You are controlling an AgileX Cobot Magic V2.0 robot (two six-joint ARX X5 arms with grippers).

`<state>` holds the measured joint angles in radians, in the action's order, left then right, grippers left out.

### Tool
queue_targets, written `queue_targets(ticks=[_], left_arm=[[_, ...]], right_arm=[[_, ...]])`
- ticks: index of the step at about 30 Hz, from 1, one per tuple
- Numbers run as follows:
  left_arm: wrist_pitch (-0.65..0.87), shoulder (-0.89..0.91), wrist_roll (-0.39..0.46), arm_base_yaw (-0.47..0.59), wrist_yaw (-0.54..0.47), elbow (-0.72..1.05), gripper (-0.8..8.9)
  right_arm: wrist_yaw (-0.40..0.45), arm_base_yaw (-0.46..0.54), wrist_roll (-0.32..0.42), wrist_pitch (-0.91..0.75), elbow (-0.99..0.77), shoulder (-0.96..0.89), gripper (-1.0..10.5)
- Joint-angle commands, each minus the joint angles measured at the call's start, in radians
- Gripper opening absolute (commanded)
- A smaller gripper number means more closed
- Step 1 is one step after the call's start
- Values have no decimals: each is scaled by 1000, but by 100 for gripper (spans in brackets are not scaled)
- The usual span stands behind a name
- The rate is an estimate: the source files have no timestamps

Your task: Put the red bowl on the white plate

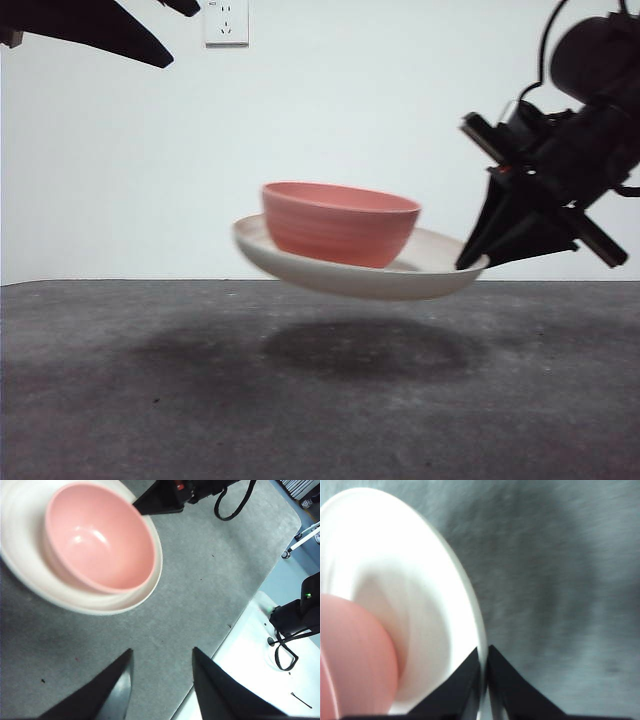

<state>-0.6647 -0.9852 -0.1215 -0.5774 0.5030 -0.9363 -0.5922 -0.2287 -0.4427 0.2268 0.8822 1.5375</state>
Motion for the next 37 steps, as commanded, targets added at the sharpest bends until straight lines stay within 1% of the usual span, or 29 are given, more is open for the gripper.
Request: queue_targets(ticks=[1, 3, 10, 18, 25, 28, 30, 33, 35, 37], left_arm=[[6, -3, 5, -6, 6, -11, 185], [6, -3, 5, -6, 6, -11, 185], [1, -3, 5, -6, 6, -11, 185], [-2, -3, 5, -6, 6, -11, 185], [-1, -2, 5, -6, 6, -11, 185], [-1, -3, 5, -6, 6, -11, 185], [-1, -2, 5, -6, 6, -11, 185], [-1, -3, 5, -6, 6, -11, 185], [-1, -2, 5, -6, 6, -11, 185], [-2, -3, 5, -6, 6, -11, 185]], right_arm=[[18, -41, -61, -24, 26, 21, 5], [48, -66, -71, -24, 40, 33, 5], [89, -110, -86, -16, 120, 109, 5], [87, -111, -96, 3, 185, 232, 5], [84, -111, -95, 7, 196, 317, 5], [85, -111, -85, 21, 196, 335, 5], [89, -114, -64, 27, 196, 336, 5], [93, -116, -61, 31, 196, 336, 7], [93, -116, -56, 36, 196, 336, 36], [95, -119, -51, 38, 196, 336, 141]])
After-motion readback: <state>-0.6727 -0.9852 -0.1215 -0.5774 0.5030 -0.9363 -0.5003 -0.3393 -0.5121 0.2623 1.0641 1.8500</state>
